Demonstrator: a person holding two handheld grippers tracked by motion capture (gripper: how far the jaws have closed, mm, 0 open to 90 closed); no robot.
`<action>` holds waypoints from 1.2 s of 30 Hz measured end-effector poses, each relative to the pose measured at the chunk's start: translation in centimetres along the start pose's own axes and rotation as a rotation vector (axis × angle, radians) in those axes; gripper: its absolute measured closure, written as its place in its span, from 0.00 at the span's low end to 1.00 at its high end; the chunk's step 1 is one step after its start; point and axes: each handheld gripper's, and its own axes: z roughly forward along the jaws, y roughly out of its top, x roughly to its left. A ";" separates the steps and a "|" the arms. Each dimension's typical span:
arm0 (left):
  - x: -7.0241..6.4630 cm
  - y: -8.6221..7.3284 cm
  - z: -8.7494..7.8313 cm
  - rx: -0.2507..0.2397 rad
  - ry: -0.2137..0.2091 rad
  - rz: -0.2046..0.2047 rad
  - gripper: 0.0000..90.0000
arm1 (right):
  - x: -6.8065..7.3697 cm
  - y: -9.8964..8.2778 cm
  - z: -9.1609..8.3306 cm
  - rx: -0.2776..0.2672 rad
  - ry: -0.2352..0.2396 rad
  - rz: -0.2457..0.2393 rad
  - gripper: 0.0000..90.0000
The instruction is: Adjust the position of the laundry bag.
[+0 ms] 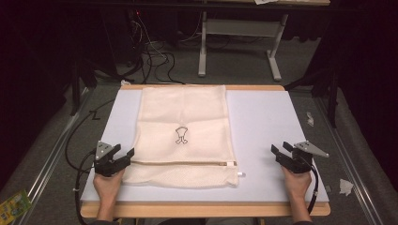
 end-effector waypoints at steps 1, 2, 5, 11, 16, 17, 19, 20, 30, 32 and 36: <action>0.1 0.0 0.0 0.004 -0.004 -0.005 0.42 | 0.1 0.0 0.0 0.006 -0.004 -0.001 0.48; 0.1 0.0 0.0 0.004 -0.004 -0.005 0.43 | 0.1 0.0 0.0 0.006 -0.004 -0.001 0.48; 0.4 0.0 -0.1 -0.006 -0.019 -0.026 0.43 | 0.2 0.1 0.2 0.027 -0.009 -0.002 0.49; 0.6 0.2 0.1 0.017 -0.023 -0.044 0.45 | 0.2 0.3 0.5 0.052 -0.009 -0.019 0.51; 0.5 0.3 0.2 0.020 -0.024 -0.042 0.44 | 0.2 0.4 0.6 0.060 -0.016 -0.007 0.52; 0.5 0.3 0.2 0.017 -0.024 -0.043 0.44 | 0.2 0.4 0.6 0.060 -0.016 -0.007 0.52; 0.5 0.3 0.1 0.015 -0.021 -0.045 0.44 | 0.2 0.4 0.6 0.062 -0.022 -0.009 0.52; 0.5 0.3 0.2 0.019 -0.021 -0.047 0.44 | 0.3 0.4 0.5 0.055 -0.027 -0.011 0.52; 0.5 0.7 -0.1 0.026 -0.021 -0.033 0.41 | 0.9 0.7 0.2 0.045 -0.011 -0.005 0.53; 0.4 0.8 0.0 0.053 -0.022 -0.028 0.40 | 1.1 0.8 0.2 0.048 -0.003 -0.006 0.54; 0.4 0.9 -0.1 0.091 -0.038 -0.018 0.41 | 1.6 1.1 0.5 0.057 0.032 0.009 0.53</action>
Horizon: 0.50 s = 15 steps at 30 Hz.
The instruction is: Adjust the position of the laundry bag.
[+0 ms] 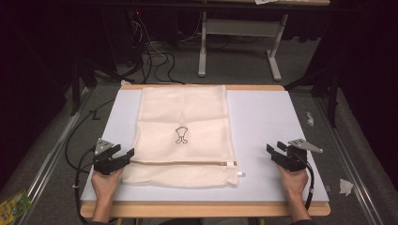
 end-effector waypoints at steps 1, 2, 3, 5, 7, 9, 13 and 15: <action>0.0 0.0 0.0 0.000 0.000 0.000 0.41 | 0.0 0.0 0.0 0.000 0.000 0.000 0.53; -0.1 0.1 -0.1 0.010 -0.002 0.004 0.41 | 0.2 0.1 0.2 0.003 0.022 0.000 0.53; -0.1 0.1 -0.1 0.010 -0.002 0.004 0.41 | 0.2 0.1 0.2 0.003 0.022 0.000 0.53; -0.2 0.2 -0.2 0.027 -0.008 -0.004 0.42 | 0.5 0.3 0.4 0.009 0.038 0.001 0.53; -0.3 0.4 -0.3 0.041 -0.008 -0.006 0.42 | 0.9 0.5 0.6 0.017 0.048 -0.003 0.54; -0.4 0.6 -0.3 0.058 -0.008 -0.001 0.42 | 1.5 0.8 0.8 0.023 0.064 -0.001 0.54; -0.7 1.1 -0.4 0.082 -0.017 -0.008 0.41 | 3.3 1.7 1.4 0.047 0.100 -0.031 0.55; -0.7 1.2 -0.4 0.088 -0.018 -0.011 0.40 | 3.7 1.9 1.6 0.052 0.107 -0.032 0.56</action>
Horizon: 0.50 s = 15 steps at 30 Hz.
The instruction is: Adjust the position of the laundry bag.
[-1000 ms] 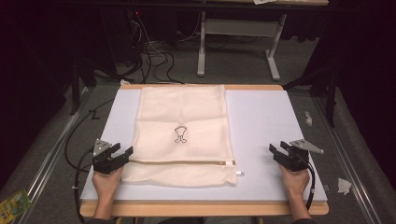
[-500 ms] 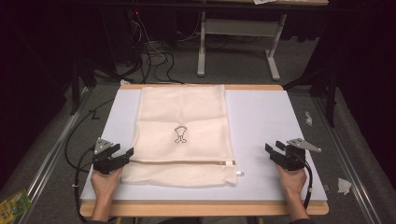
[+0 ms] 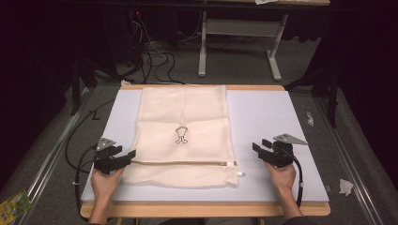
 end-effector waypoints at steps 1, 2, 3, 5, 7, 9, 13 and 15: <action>0.0 0.1 0.1 0.007 -0.004 -0.003 0.40 | 0.3 0.2 0.2 0.009 0.009 -0.006 0.56; 0.0 0.1 0.1 0.011 -0.004 -0.007 0.39 | 0.6 0.4 0.4 0.021 0.013 -0.010 0.56; 0.0 0.1 0.2 0.016 -0.003 -0.006 0.39 | 0.9 0.5 0.7 0.028 0.017 -0.019 0.56; 0.0 0.2 0.4 0.024 -0.001 -0.014 0.39 | 1.5 0.8 1.2 0.045 0.024 -0.028 0.56; -0.1 0.3 0.6 0.036 -0.001 -0.011 0.38 | 2.2 1.1 1.9 0.066 0.035 -0.043 0.56; -0.2 0.4 0.8 0.045 0.001 -0.016 0.38 | 2.7 1.2 2.3 0.084 0.044 -0.046 0.56; -0.3 0.5 1.0 0.056 -0.002 -0.020 0.38 | 3.3 1.4 2.9 0.105 0.057 -0.048 0.56; -0.3 0.8 1.1 0.073 0.003 -0.019 0.38 | 4.0 1.8 3.4 0.122 0.075 -0.059 0.56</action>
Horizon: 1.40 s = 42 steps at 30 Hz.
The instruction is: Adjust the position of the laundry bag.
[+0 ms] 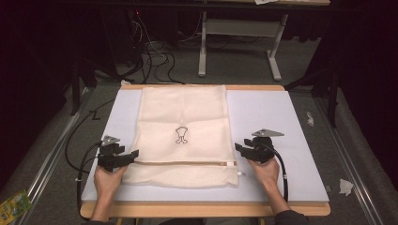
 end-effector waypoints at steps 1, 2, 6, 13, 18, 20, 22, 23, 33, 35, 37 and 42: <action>0.0 0.0 0.0 0.000 0.000 0.000 0.38 | 0.0 0.0 0.0 0.000 0.000 0.000 0.56; 0.0 0.1 0.0 0.002 0.002 -0.004 0.38 | 0.3 0.3 0.3 0.007 0.005 0.000 0.56; 0.1 0.6 0.4 0.032 0.005 -0.021 0.38 | 1.1 1.1 1.6 0.046 0.017 -0.009 0.55; 0.3 0.9 1.2 0.067 0.006 -0.067 0.37 | 1.7 1.9 3.5 0.110 0.010 0.013 0.54; 0.5 1.0 1.8 0.085 0.022 -0.091 0.38 | 1.8 2.2 4.4 0.148 -0.001 0.026 0.55; 0.5 1.0 1.9 0.088 0.021 -0.095 0.41 | 1.9 2.2 4.7 0.160 -0.006 0.022 0.56; 0.4 1.0 2.1 0.088 0.028 -0.096 0.44 | 1.9 2.3 4.8 0.165 -0.006 0.024 0.57; 0.4 1.0 2.1 0.087 0.031 -0.099 0.46 | 2.0 2.3 5.0 0.176 -0.002 0.025 0.60; -0.3 1.7 2.5 0.137 0.057 -0.028 0.82 | 2.4 2.6 5.5 0.223 -0.007 -0.021 0.87; -0.3 1.7 2.5 0.140 0.052 -0.032 0.91 | 2.6 2.8 5.5 0.226 -0.007 -0.029 0.93; -0.2 1.8 2.6 0.140 0.039 -0.041 0.94 | 2.7 2.8 5.5 0.225 -0.008 -0.040 0.94; -0.1 1.9 2.3 0.127 0.030 -0.037 0.97 | 2.8 3.0 5.3 0.217 -0.008 -0.058 0.97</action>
